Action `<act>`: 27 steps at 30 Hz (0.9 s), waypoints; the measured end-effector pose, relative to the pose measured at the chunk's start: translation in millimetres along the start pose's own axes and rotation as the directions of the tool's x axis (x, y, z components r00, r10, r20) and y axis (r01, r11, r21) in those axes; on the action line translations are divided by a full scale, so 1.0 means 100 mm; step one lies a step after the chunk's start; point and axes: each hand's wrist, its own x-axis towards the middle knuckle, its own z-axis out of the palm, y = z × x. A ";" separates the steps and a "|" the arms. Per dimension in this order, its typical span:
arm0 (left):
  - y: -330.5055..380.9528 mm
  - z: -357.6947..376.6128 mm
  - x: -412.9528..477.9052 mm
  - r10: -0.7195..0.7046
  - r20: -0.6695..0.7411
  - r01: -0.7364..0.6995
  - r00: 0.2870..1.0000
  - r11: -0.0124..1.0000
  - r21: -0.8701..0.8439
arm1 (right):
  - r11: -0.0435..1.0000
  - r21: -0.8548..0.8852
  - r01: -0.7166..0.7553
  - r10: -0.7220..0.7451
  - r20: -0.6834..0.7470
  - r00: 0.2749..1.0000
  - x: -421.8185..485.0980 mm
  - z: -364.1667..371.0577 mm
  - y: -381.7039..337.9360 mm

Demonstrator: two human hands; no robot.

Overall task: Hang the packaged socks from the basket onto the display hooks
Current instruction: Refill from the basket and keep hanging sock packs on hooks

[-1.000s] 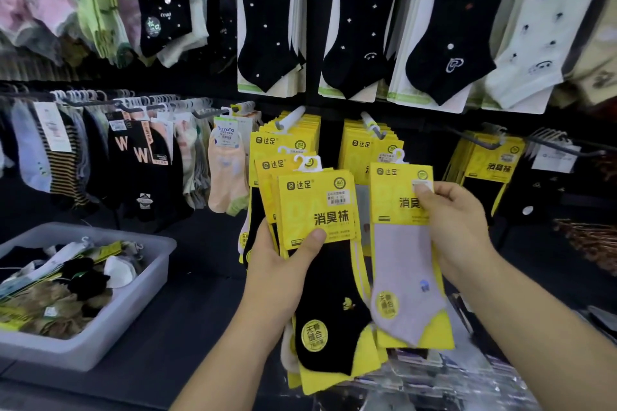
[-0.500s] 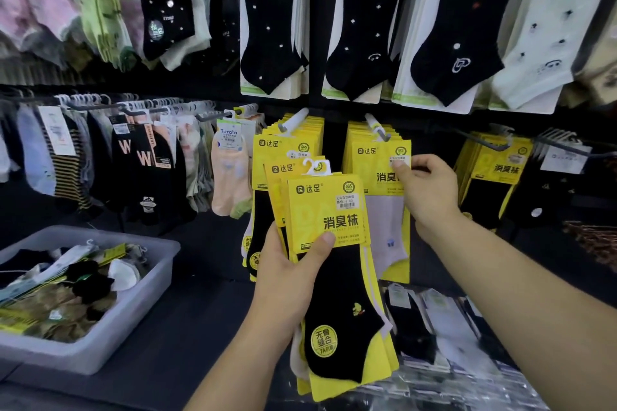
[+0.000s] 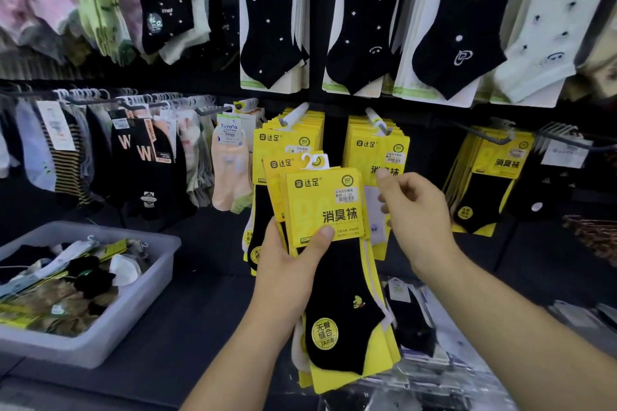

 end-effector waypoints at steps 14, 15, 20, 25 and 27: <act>0.01 -0.01 -0.04 0.067 0.064 -0.065 0.996 0.998 -0.025 | 0.897 0.264 -0.355 0.213 0.446 0.869 -0.14 -0.24 0.06; 0.00 -0.01 -0.04 0.064 0.058 -0.063 0.996 0.998 -0.026 | 0.867 0.310 -0.391 0.227 0.452 0.862 -0.12 -0.26 0.09; 0.00 -0.03 -0.02 0.056 0.032 -0.055 0.998 0.998 -0.031 | 0.817 0.460 -0.347 0.280 0.209 0.937 0.04 -0.34 0.19; 0.02 -0.06 0.00 0.063 0.001 -0.062 0.998 0.998 -0.019 | 0.998 0.060 0.005 0.006 -0.187 0.982 0.33 -0.41 0.15; 0.04 -0.06 0.00 0.066 0.013 -0.066 0.998 0.998 -0.005 | 0.997 -0.020 0.071 -0.074 -0.201 0.977 0.42 -0.37 0.14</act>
